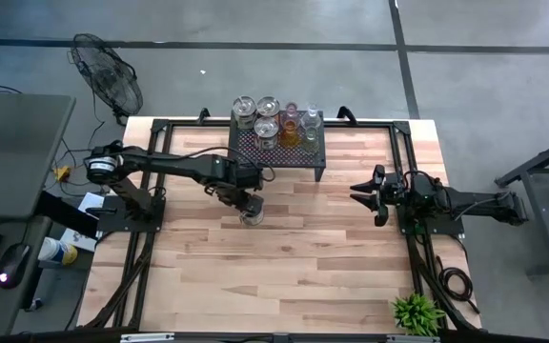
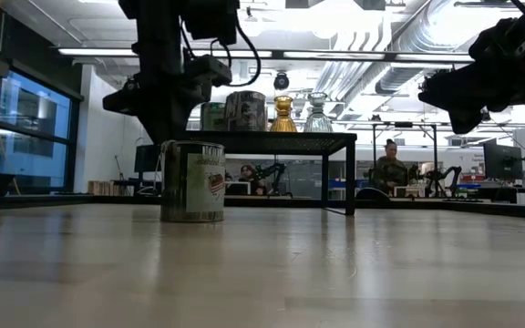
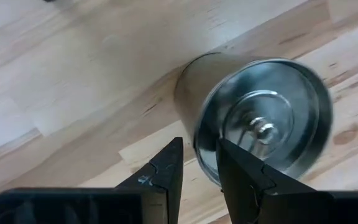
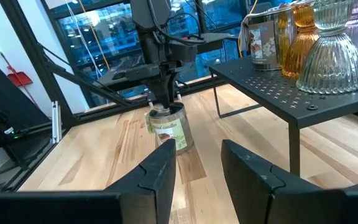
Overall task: Pick & Place candle stick holders
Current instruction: Put the silver scented candle on the shelf
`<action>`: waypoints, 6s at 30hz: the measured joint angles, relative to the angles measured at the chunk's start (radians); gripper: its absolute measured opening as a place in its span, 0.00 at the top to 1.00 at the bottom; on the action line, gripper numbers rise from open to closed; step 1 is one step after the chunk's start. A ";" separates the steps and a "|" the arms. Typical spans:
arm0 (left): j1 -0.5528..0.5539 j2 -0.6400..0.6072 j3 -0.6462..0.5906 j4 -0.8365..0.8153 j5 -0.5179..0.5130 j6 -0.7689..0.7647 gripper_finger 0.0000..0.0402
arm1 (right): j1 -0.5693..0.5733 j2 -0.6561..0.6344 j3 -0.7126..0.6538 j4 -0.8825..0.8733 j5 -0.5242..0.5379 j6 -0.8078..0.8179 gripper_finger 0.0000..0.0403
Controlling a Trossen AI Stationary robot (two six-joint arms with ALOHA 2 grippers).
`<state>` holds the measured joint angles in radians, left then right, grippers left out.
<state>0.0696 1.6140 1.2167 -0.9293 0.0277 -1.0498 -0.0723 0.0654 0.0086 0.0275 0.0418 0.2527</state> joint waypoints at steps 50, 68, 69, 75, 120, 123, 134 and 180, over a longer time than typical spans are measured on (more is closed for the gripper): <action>0.001 0.048 0.058 -0.131 0.042 0.176 1.00 | 0.000 0.000 0.000 0.007 0.001 0.000 0.70; 0.002 0.045 0.212 -0.293 0.075 0.290 1.00 | 0.000 0.000 0.000 0.007 0.001 0.000 0.70; 0.002 0.044 0.229 -0.311 0.075 0.300 1.00 | 0.000 0.000 0.000 0.007 0.000 0.000 0.70; 0.002 0.044 0.353 -0.454 0.048 0.389 1.00 | 0.000 0.000 0.000 0.007 0.000 0.000 0.70; 0.338 0.040 0.689 -0.642 -0.080 1.048 1.00 | 0.000 0.000 0.000 0.007 0.000 0.000 0.70; 0.366 0.041 0.704 -0.643 -0.098 1.106 1.00 | 0.000 0.001 0.000 0.007 0.000 0.000 0.70; 0.450 0.048 0.718 -0.624 -0.145 1.198 1.00 | 0.000 0.001 0.000 0.007 0.000 0.000 0.70; 0.528 0.272 0.938 -0.618 -0.084 1.308 1.00 | 0.000 0.000 0.000 0.007 0.000 0.000 0.70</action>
<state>0.5980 1.8858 2.1551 -1.5478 -0.0563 0.2583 -0.0723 0.0658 0.0084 0.0344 0.0422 0.2527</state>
